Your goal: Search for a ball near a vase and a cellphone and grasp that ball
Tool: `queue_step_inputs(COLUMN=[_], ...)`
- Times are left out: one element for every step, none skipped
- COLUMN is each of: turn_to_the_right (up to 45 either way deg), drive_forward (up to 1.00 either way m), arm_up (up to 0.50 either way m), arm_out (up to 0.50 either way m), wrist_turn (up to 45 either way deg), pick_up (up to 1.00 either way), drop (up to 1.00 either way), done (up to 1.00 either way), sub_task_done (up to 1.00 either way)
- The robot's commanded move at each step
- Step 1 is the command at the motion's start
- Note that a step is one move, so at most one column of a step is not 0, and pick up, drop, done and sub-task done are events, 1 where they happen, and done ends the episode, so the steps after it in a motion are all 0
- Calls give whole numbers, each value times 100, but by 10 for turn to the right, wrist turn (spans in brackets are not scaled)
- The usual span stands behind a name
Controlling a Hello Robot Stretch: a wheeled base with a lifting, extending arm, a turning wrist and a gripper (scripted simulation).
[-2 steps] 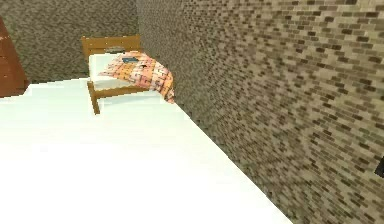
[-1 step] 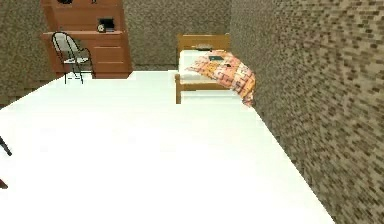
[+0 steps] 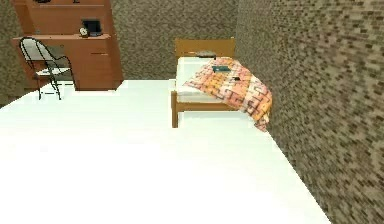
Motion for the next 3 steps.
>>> queue_step_inputs(turn_to_the_right=[-450, 0, -150], drive_forward=[0, 55, 0], arm_up=[0, 0, 0], arm_out=[0, 0, 0], wrist_turn=[0, 0, 0], pick_up=[0, 0, 0], drop=[0, 0, 0], done=[0, 0, 0], sub_task_done=[0, 0, 0])
